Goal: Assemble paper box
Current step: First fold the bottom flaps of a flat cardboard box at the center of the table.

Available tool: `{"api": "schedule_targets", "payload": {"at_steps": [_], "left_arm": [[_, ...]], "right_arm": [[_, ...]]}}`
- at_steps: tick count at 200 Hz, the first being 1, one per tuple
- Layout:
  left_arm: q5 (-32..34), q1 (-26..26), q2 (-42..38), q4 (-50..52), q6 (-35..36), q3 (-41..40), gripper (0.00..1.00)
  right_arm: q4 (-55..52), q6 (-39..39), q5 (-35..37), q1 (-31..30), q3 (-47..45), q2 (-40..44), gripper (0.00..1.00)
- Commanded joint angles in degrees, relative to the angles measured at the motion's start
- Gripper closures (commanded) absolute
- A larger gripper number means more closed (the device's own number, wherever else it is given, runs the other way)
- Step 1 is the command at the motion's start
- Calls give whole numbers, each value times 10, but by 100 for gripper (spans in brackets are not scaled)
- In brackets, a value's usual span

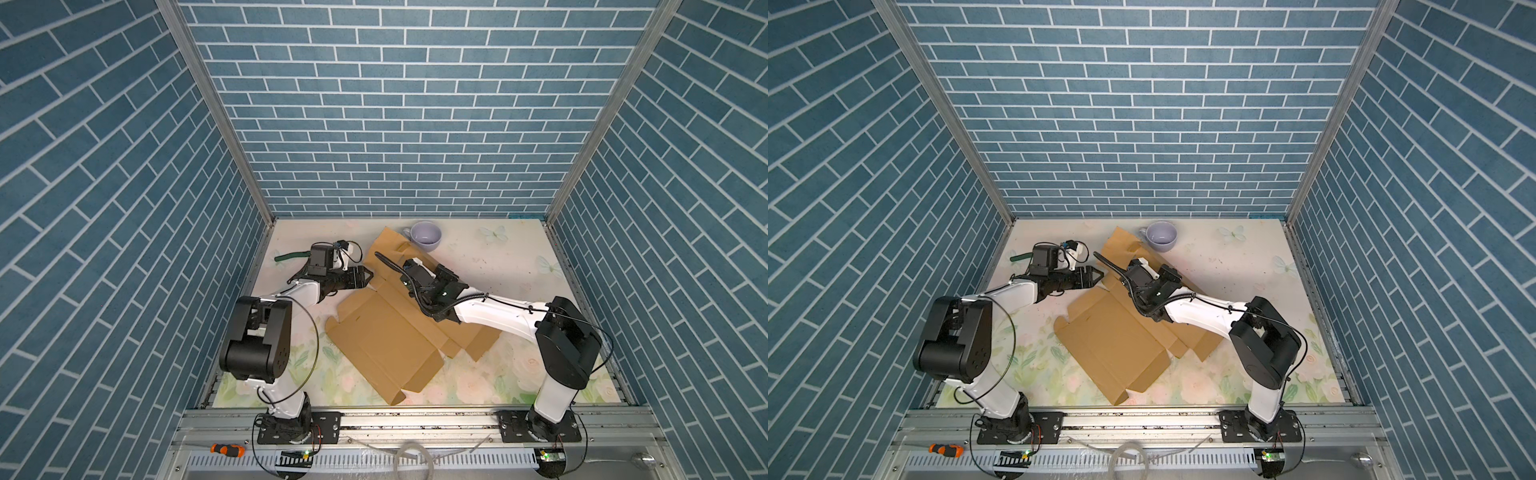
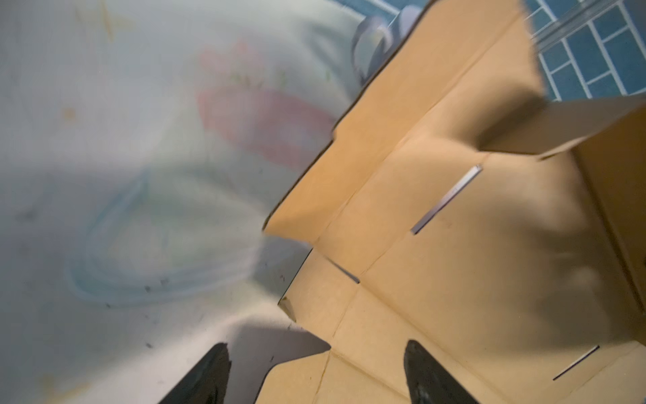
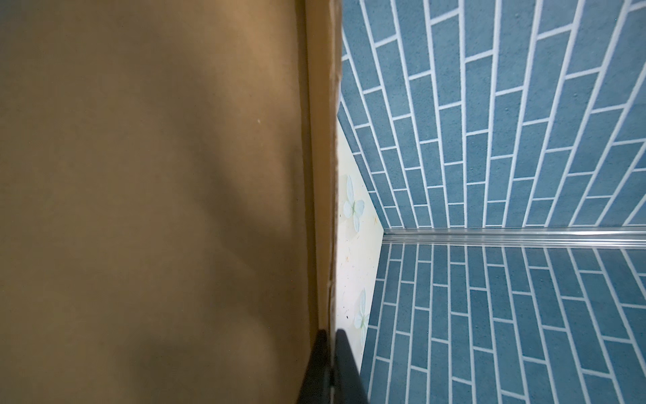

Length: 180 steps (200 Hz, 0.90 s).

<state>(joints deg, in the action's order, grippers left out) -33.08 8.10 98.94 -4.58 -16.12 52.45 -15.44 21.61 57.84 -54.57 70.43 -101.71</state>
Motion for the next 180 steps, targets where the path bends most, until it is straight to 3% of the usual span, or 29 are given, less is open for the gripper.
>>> {"api": "schedule_targets", "payload": {"at_steps": [1,42,89,124,157,180], "left_arm": [[-11,5,31,-18,-24,18,19],[-28,27,78,-41,-24,28,25],[-7,56,48,-144,-26,-36,50],[5,68,40,-197,-25,-64,55],[-7,72,35,-240,-48,-75,53],[0,52,43,-158,-27,-49,33]], "right_arm": [[26,22,4,4,-13,15,100],[29,25,-6,16,-21,28,100],[28,22,-8,20,-27,36,100],[24,19,-7,20,-27,40,100],[21,17,-4,20,-27,46,100],[23,20,-3,21,-31,49,100]]}}
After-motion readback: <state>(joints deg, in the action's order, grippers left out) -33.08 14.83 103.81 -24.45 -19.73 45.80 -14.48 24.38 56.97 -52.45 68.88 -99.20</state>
